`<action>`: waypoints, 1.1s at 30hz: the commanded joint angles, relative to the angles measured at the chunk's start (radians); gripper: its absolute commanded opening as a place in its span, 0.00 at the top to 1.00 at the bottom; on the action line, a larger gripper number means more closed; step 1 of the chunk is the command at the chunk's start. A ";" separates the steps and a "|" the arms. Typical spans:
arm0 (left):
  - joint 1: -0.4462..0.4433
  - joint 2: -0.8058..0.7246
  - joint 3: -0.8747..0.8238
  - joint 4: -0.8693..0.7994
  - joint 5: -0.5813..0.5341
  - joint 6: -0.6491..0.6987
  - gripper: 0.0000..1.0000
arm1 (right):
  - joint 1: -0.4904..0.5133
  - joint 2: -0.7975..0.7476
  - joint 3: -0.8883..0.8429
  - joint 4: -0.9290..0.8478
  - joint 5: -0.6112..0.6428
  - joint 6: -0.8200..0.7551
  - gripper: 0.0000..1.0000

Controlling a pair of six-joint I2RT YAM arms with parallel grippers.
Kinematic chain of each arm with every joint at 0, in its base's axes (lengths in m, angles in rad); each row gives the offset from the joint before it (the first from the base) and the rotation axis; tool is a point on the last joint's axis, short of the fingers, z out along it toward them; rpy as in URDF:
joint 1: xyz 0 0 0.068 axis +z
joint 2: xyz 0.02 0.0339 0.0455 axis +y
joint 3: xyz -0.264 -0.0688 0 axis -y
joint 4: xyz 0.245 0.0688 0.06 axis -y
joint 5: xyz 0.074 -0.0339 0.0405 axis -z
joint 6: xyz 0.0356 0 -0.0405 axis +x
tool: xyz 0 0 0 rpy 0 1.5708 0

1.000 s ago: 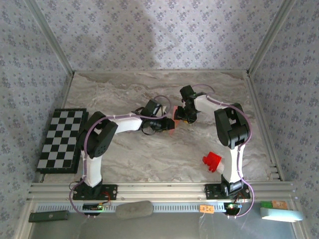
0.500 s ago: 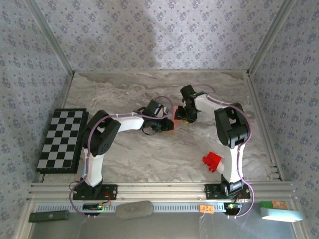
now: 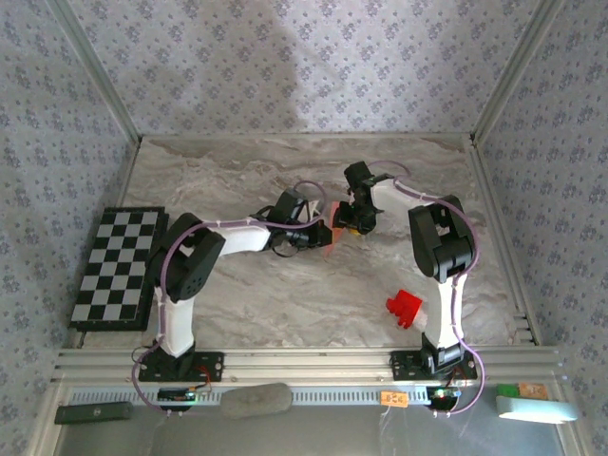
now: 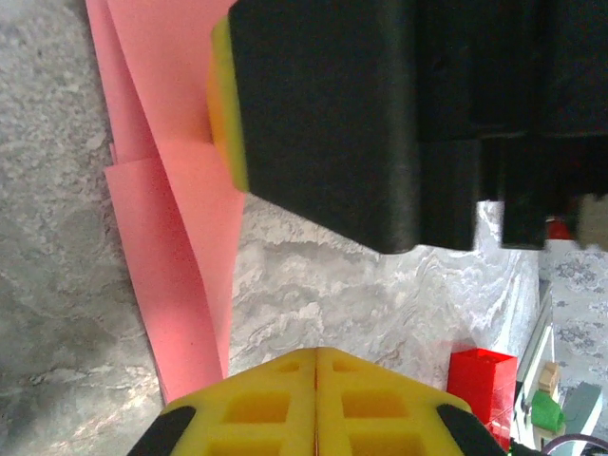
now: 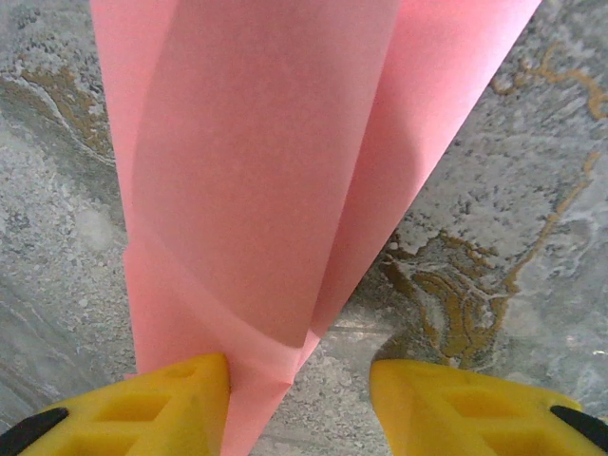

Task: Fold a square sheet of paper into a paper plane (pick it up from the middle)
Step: Fold the wing for the fifth time at the center of the table.

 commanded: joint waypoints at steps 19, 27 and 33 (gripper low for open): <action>-0.012 0.090 0.126 -0.135 0.003 0.037 0.92 | 0.001 0.123 -0.027 0.023 0.024 0.023 0.51; -0.010 0.104 0.148 -0.169 -0.036 0.043 0.93 | 0.004 0.128 -0.014 0.023 0.027 0.025 0.51; -0.007 0.112 0.151 -0.177 -0.047 0.042 0.93 | 0.005 0.131 -0.012 -0.003 0.027 0.024 0.51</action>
